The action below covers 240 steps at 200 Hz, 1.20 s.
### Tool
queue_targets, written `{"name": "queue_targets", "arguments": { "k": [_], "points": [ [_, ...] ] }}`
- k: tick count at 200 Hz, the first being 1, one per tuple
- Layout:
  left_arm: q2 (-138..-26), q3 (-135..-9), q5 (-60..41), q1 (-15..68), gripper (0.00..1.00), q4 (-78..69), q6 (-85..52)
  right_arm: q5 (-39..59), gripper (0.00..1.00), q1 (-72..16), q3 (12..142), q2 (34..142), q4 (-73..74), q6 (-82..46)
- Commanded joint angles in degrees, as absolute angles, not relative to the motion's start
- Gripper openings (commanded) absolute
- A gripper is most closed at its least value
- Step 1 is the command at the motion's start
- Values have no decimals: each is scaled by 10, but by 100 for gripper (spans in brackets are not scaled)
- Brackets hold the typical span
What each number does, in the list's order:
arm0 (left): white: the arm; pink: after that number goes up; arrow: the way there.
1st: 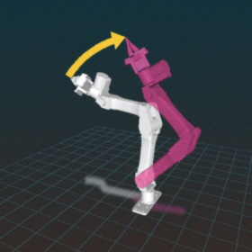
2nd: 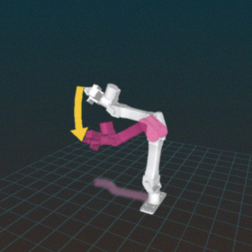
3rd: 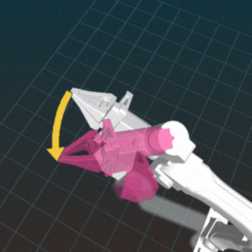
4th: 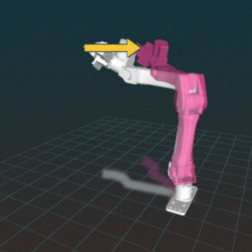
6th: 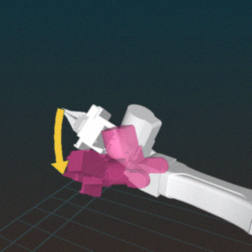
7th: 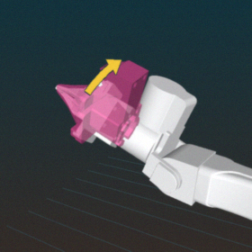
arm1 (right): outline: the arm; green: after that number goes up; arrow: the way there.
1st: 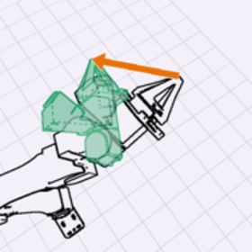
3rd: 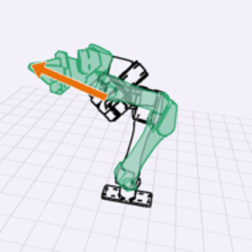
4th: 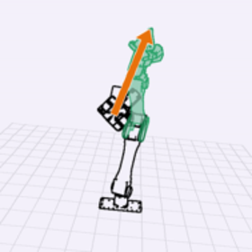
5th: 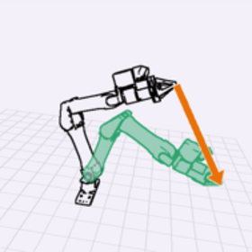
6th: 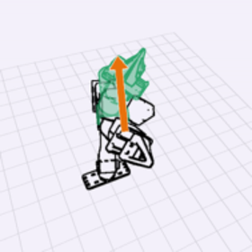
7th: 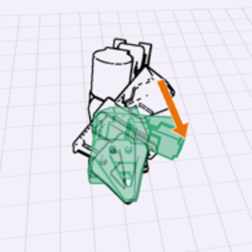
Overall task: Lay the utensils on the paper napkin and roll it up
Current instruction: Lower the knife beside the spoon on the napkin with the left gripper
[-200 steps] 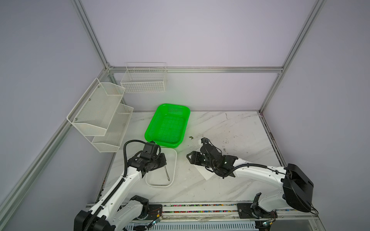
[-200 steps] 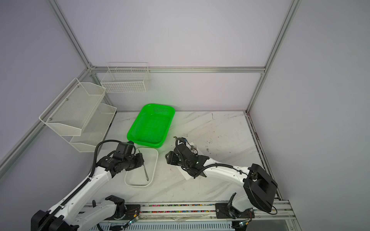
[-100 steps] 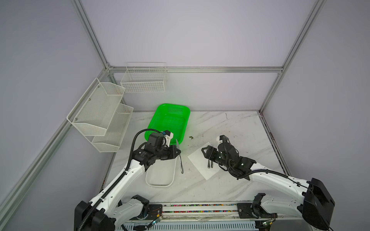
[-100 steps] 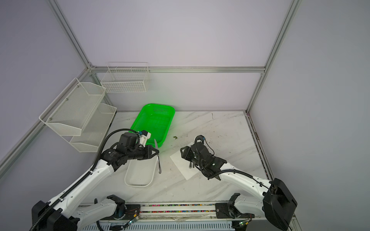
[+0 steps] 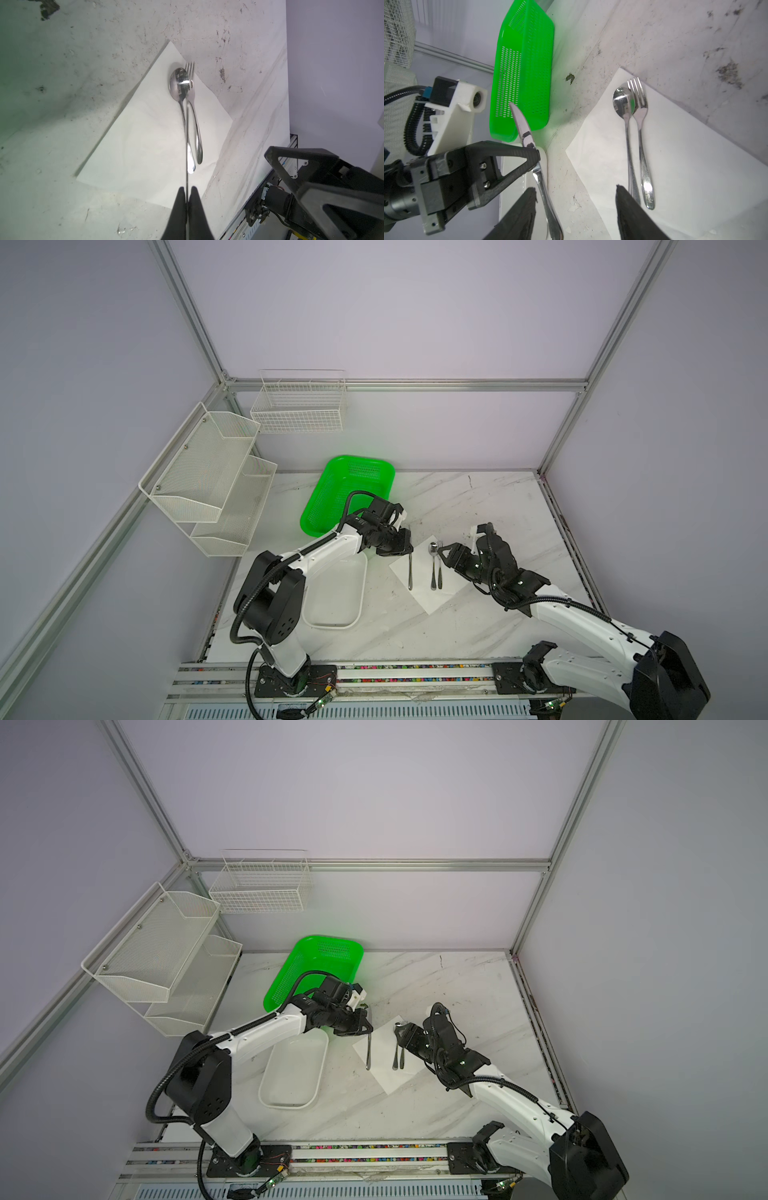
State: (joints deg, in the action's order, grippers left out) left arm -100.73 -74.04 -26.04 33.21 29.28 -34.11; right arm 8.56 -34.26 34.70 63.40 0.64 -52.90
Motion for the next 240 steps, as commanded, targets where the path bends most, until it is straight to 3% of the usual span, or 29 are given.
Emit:
{"name": "queue_targets", "arguments": {
  "k": [1, 117, 240],
  "points": [
    [-1047, -823, -321, 337, 0, 267, -356, 135, 63, -323, 348, 658, 6, -502],
    [-1191, -904, -349, 340, 0, 265, -360, 161, 63, -313, 351, 733, 22, -479],
    [-1236, -928, -358, 340, 1, 263, -351, 176, 63, -313, 348, 763, 47, -486]
  ]
}}
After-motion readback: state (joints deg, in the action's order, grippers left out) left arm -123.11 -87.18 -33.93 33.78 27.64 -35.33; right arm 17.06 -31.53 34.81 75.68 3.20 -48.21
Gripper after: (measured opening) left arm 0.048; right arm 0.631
